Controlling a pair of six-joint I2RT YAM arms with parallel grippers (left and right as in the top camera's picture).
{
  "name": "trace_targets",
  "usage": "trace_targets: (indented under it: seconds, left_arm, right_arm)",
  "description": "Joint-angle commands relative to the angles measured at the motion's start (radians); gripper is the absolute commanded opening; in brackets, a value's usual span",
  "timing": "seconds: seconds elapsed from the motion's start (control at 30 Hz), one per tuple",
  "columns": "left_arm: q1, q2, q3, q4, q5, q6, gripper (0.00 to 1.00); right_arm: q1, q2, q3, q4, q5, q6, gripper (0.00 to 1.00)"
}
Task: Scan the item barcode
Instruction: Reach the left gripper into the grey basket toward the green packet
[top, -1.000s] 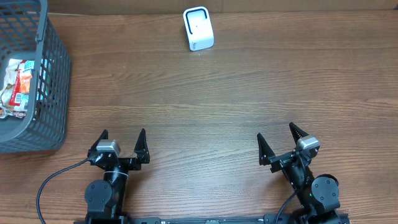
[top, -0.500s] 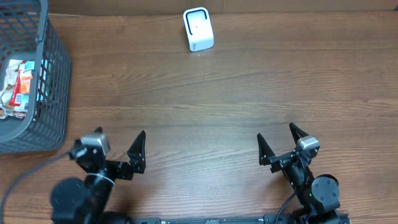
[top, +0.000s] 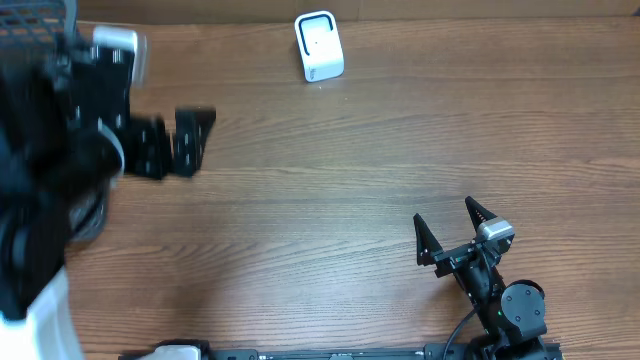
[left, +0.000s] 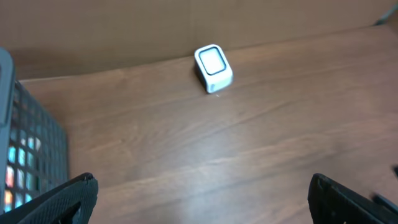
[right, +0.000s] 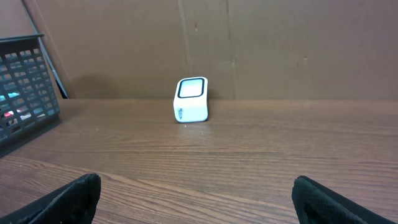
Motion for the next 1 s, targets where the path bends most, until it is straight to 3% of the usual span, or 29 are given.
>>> trace_targets:
  seconds: [0.0,0.13,0.27,0.5,0.7,0.97]
  left_arm:
    - [0.002,0.109,0.072,0.02,-0.062,0.039,1.0]
    - [0.003,0.196,0.072,0.064,-0.171,0.15,1.0]
    - [0.028,0.247,0.072,0.061,-0.231,0.153,1.0]
    - [0.263,0.25,0.072,0.053,-0.224,0.124,1.0]
    - [0.508,0.261,0.072,0.146,-0.222,0.119,1.0]
    - [0.666,0.315,0.017,0.141,-0.199,0.119,1.0]
  right_arm:
    - [-0.005,-0.007,-0.01,0.003,0.005,0.003,1.0]
    - [-0.005,-0.007,-0.01,0.003,0.005,0.003,1.0]
    - [-0.005,-0.007,-0.01,0.003,0.005,0.003,1.0]
    - [-0.005,-0.007,-0.01,0.003,0.005,0.003,1.0]
    - [-0.005,-0.007,-0.01,0.003,0.005,0.003,1.0]
    - [-0.005,-0.007,-0.01,0.003,0.005,0.003,1.0]
